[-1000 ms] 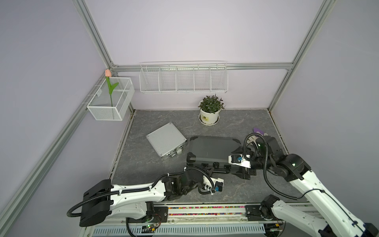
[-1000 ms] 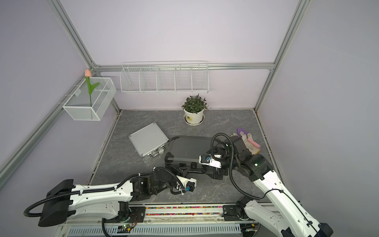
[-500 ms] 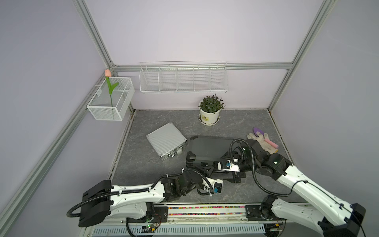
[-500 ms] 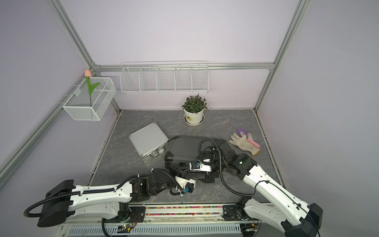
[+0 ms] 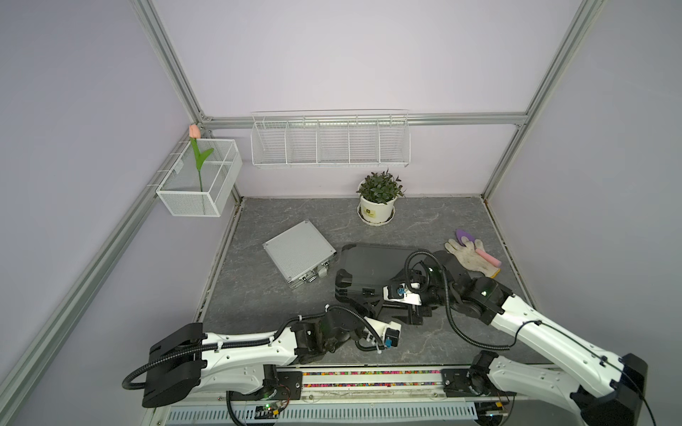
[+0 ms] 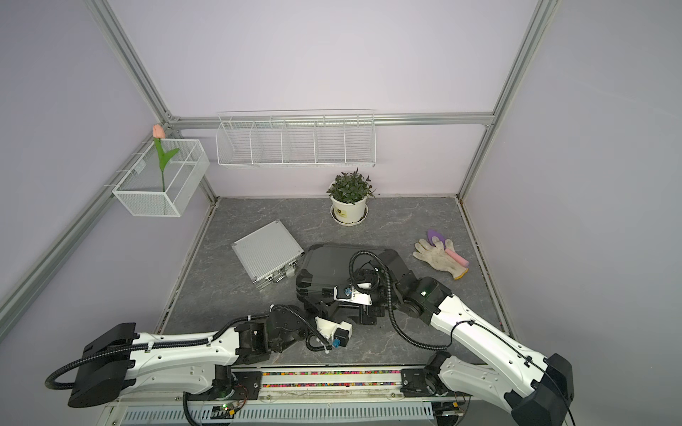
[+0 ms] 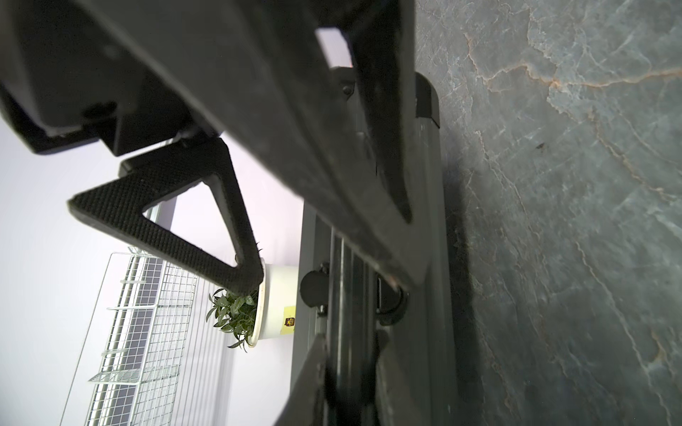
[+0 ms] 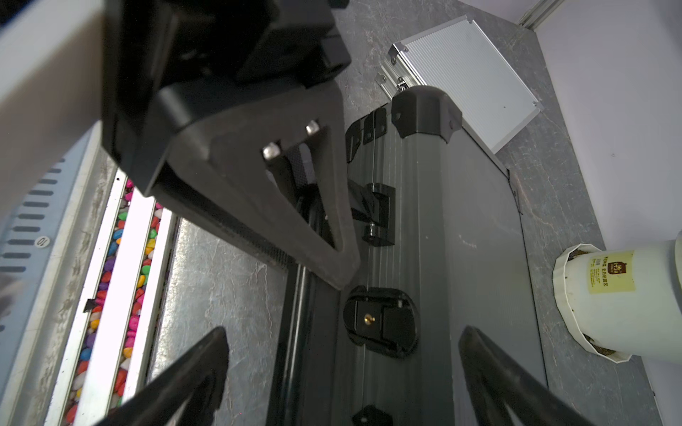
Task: Open the poker set cases
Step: Open the fastener on the poker set case.
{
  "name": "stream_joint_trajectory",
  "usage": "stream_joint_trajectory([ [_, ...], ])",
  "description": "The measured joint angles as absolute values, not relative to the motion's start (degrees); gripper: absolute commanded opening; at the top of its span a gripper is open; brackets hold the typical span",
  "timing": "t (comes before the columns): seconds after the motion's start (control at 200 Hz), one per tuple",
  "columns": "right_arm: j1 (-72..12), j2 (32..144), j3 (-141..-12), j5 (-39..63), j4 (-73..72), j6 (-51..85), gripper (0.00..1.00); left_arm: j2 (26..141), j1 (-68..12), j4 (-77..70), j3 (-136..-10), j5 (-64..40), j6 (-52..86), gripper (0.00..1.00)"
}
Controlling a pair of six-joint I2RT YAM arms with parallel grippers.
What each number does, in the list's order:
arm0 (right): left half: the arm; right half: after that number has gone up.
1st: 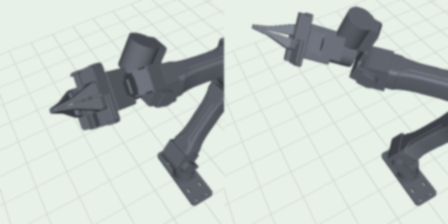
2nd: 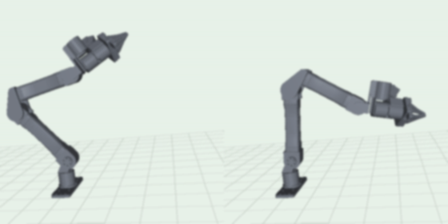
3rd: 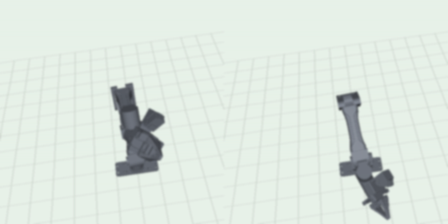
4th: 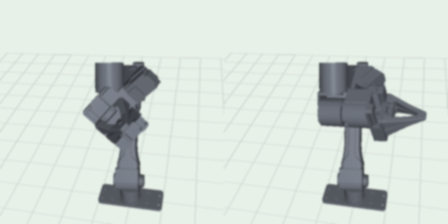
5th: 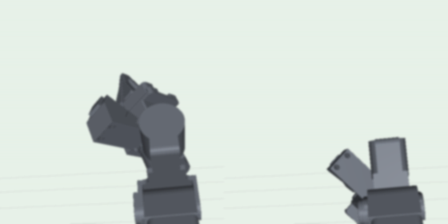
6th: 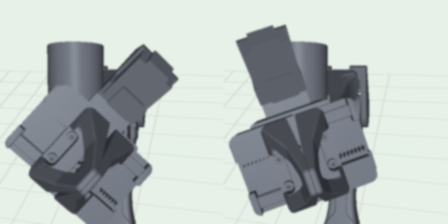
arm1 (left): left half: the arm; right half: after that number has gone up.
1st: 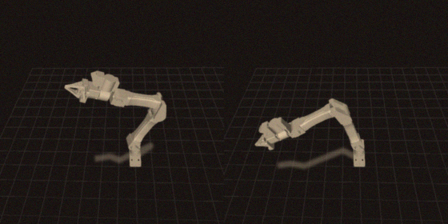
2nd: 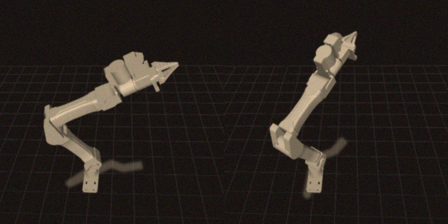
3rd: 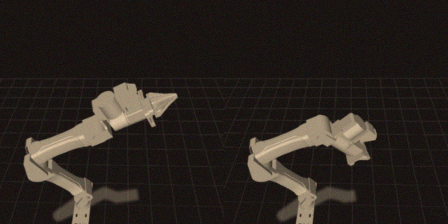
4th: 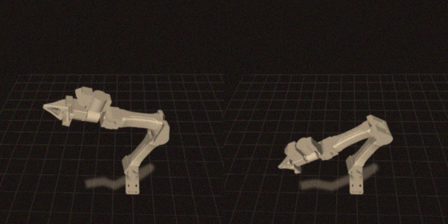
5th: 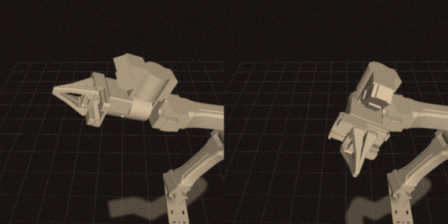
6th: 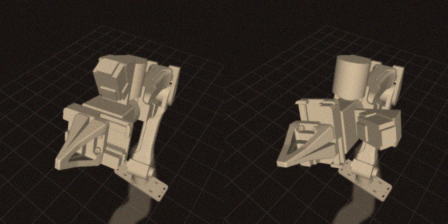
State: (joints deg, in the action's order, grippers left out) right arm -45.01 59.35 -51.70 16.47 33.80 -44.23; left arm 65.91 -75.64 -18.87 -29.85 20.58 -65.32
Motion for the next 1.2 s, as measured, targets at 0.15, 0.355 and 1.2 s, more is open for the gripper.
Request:
stream_joint_trajectory([
  [0.15, -45.2, 60.7, -51.7, 16.2, 33.4, -43.5, 0.95, 66.0, -75.7, -19.0, -29.8, 20.6, -65.5, 0.0],
  [0.355, -45.5, 62.1, -51.7, 15.9, 33.4, -43.2, 0.92, 66.0, -75.7, -19.0, -29.8, 20.6, -65.5, 0.0],
  [1.2, -45.9, 62.8, -51.7, 15.5, 33.6, -42.0, 0.72, 65.9, -75.8, -18.5, -29.8, 20.6, -65.1, 0.0],
])
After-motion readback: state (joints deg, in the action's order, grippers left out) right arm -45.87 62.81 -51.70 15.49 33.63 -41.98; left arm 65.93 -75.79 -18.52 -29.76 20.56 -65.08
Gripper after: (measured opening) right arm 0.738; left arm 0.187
